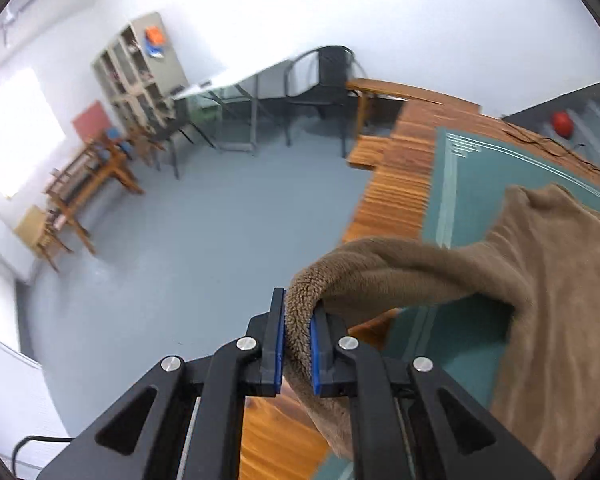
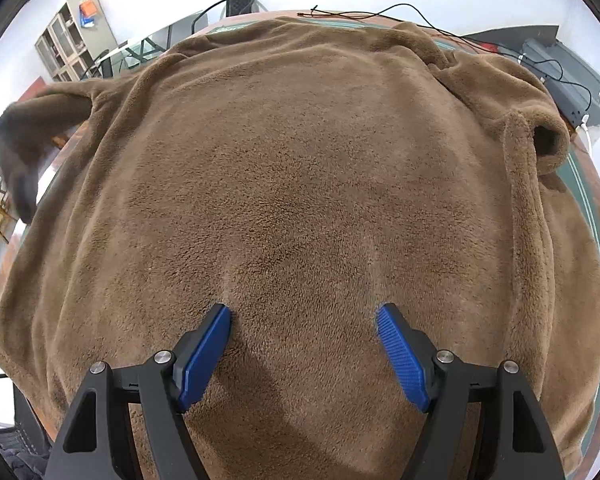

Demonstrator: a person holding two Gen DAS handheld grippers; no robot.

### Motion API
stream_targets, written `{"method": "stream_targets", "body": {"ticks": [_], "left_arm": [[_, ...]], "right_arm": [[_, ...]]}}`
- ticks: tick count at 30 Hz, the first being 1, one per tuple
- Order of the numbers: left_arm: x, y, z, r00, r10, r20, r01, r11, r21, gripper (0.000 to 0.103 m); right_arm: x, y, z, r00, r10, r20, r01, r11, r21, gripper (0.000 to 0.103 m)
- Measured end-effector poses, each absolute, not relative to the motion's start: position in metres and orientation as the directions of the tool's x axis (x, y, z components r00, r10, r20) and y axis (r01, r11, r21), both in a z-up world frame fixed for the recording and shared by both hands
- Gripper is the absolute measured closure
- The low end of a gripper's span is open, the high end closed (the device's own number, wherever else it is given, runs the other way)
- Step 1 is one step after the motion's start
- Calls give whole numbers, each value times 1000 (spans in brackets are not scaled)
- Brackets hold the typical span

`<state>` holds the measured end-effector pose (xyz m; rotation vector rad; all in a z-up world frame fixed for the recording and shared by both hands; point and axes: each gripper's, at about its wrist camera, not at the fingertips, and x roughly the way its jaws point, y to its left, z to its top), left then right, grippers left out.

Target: Fold clothes

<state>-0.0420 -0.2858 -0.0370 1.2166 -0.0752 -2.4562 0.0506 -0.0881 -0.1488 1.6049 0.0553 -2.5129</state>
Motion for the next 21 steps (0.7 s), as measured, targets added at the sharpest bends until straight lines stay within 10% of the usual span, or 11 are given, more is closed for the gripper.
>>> {"method": "stream_targets", "body": {"ticks": [21], "left_arm": [[12, -235, -125, -300, -142, -943, 303, -952, 47, 54]], "right_arm": [[91, 87, -132, -372, 163, -914, -288, -956, -54, 25]]}}
